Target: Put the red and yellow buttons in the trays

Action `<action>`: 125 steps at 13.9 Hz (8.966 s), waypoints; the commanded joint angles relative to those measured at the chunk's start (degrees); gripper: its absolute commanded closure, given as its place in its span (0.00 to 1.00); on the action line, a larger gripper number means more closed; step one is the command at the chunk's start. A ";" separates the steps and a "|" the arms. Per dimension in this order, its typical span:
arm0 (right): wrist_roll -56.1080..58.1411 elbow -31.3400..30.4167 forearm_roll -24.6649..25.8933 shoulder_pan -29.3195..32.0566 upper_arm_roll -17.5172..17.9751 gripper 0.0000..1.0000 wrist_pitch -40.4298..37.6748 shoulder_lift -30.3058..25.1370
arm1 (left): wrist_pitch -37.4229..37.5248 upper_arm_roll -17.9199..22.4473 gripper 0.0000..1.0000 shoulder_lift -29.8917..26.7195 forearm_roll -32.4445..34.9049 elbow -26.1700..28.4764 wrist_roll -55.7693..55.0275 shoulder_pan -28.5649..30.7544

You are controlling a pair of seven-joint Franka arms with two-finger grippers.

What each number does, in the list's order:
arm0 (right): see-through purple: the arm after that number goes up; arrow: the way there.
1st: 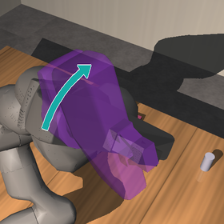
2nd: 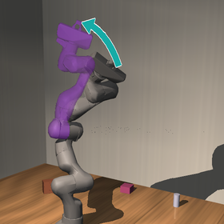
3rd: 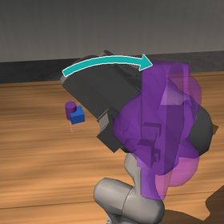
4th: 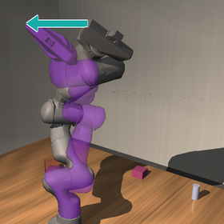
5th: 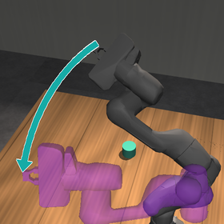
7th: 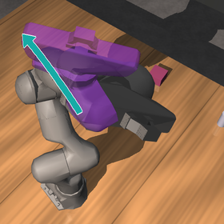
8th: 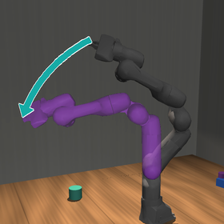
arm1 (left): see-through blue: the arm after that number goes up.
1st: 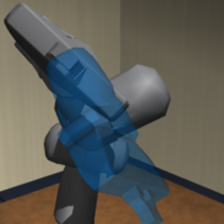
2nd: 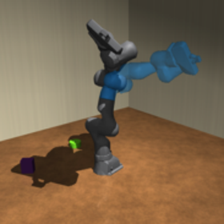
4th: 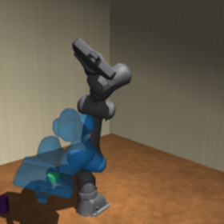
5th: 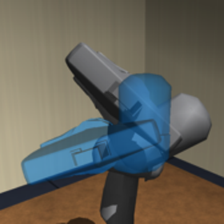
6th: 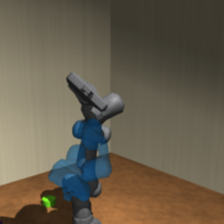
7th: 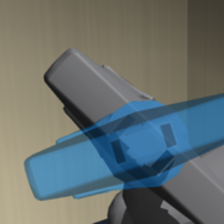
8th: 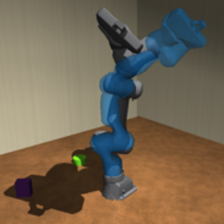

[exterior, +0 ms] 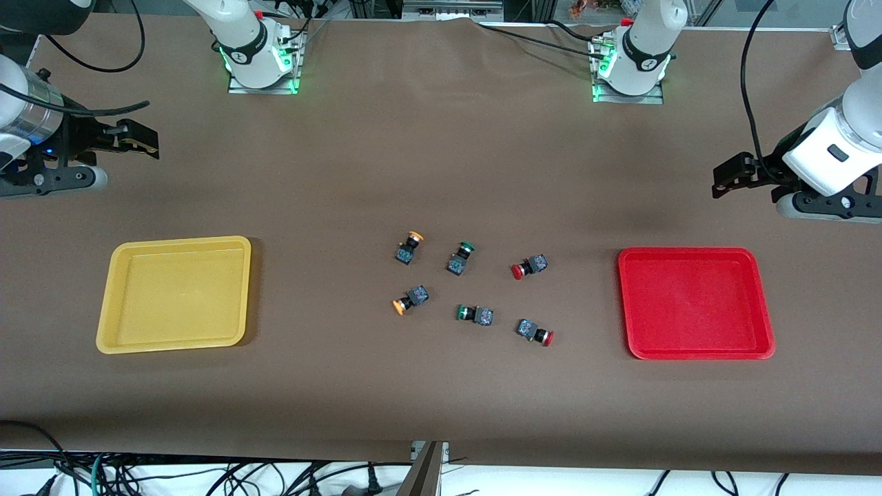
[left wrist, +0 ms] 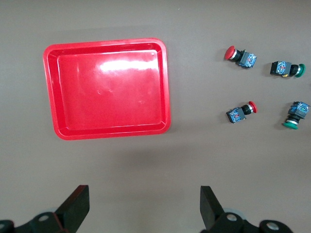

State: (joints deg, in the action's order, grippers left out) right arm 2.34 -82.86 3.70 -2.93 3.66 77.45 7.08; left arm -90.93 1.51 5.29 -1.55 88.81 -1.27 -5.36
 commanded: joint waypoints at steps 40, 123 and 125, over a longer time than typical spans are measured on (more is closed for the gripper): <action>-34.74 1.04 -5.99 -11.99 1.00 0.00 30.98 24.28 | -10.39 0.25 0.00 11.05 -2.84 0.04 0.48 -7.63; -46.41 2.36 1.22 -13.13 -0.58 0.01 45.06 35.54 | -24.29 -2.12 0.00 34.61 -1.87 -10.15 -12.78 3.79; -56.26 2.44 1.13 -16.56 -0.58 0.01 48.56 36.24 | -24.29 -2.12 0.00 34.70 -1.96 -10.15 -17.42 0.89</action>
State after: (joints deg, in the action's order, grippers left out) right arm -45.78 -80.15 4.85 -17.02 3.54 123.39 43.12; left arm -116.14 -1.01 39.06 -3.25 79.80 -15.30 -1.56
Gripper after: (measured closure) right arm 0.009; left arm 0.000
